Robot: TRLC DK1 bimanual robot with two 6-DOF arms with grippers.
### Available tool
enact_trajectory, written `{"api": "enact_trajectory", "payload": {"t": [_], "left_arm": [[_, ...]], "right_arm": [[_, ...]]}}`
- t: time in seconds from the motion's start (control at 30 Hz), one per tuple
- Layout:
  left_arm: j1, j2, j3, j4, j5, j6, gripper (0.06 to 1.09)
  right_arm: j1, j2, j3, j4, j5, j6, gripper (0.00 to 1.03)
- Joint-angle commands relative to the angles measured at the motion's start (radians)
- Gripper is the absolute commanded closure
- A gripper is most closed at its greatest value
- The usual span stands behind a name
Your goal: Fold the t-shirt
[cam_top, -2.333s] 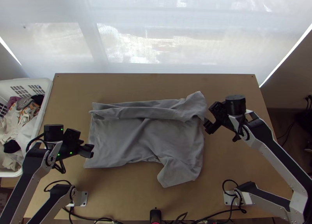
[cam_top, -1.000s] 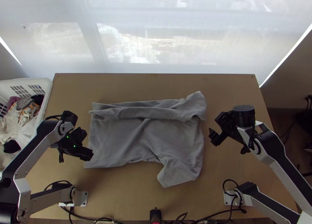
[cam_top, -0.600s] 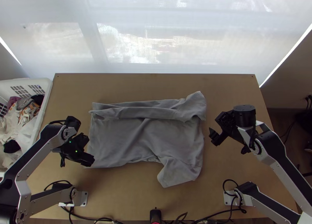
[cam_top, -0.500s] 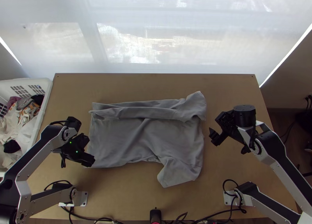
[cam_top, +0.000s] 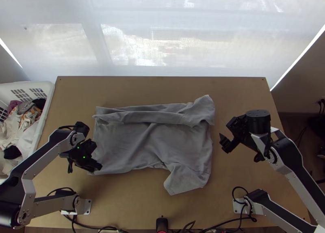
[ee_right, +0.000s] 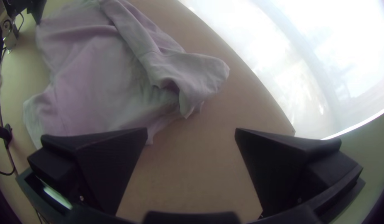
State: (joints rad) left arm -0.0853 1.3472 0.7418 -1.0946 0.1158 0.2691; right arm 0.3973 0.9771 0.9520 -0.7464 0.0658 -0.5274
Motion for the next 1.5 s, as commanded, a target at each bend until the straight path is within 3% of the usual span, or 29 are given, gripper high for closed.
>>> {"api": "enact_trajectory", "payload": {"t": [0.0,0.33,0.6,1.1,1.47], "left_arm": [[-0.021,0.004,-0.001,0.010,0.010,-0.005,1.05],[-0.001,-0.043,0.041,0.006,0.008,-0.030,1.05],[0.025,-0.057,0.041,0.012,0.007,-0.054,1.05],[0.029,-0.066,0.056,0.019,0.001,-0.117,1.05],[0.035,-0.043,0.053,0.050,-0.001,-0.130,1.05]], "right_arm": [[0.026,-0.015,0.036,-0.051,-0.001,0.004,0.05],[0.443,-0.017,0.037,-0.326,-0.046,0.018,0.05],[0.721,0.064,0.002,-0.289,-0.100,0.030,0.05],[0.880,0.279,-0.032,0.110,-0.161,0.038,0.05],[0.951,0.383,-0.042,0.200,-0.176,0.104,0.05]]}}
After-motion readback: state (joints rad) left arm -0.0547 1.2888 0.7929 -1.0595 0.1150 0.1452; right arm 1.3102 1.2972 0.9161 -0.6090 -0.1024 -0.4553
